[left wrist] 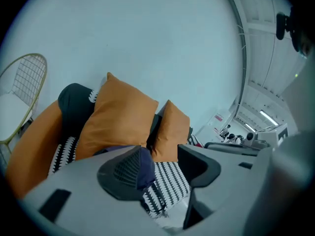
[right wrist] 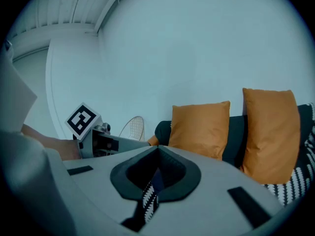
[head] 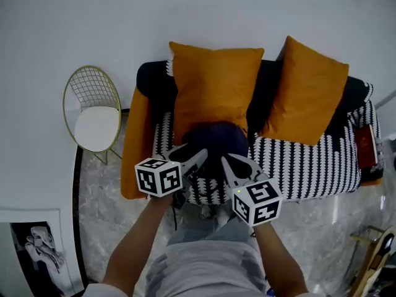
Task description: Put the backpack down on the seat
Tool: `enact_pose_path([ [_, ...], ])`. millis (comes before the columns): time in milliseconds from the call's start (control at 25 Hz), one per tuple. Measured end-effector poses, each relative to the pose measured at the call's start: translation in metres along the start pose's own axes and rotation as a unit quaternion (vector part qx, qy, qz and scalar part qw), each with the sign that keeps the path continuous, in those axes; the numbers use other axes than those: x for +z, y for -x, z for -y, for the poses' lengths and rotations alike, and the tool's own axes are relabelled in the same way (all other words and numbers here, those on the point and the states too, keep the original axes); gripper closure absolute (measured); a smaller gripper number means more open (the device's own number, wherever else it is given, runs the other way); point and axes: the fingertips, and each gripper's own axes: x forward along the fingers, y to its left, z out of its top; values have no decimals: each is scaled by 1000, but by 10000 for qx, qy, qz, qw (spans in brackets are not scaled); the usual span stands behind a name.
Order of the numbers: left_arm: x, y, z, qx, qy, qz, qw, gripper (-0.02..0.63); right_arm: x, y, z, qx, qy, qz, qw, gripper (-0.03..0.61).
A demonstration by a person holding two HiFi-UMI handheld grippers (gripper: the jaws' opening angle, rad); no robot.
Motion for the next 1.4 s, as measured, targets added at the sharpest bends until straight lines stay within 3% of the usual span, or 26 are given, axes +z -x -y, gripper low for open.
enact_pose_path([
  [200, 10, 11, 41, -117, 6, 210, 9997, 394, 21, 16, -8, -115, 69, 136, 9998, 577],
  [440, 20, 28, 68, 147, -444, 322, 9984, 454, 41, 30, -21, -160, 152, 279, 9994, 577],
  [600, 27, 33, 85, 301, -979, 286, 9943, 491, 49, 39, -27, -278, 165, 338, 9989, 577],
  [720, 31, 39, 92, 385, -1200, 317, 9915, 555, 50, 44, -31, -346, 140, 334, 9987, 577],
  [880, 28, 41, 98, 274, -1228, 331, 9915, 596, 46, 45, -36, -358, 182, 281, 9988, 577],
  [1400, 23, 38, 100, 290, -1202, 340, 9917, 600, 47, 45, -35, -375, 234, 294, 9986, 577],
])
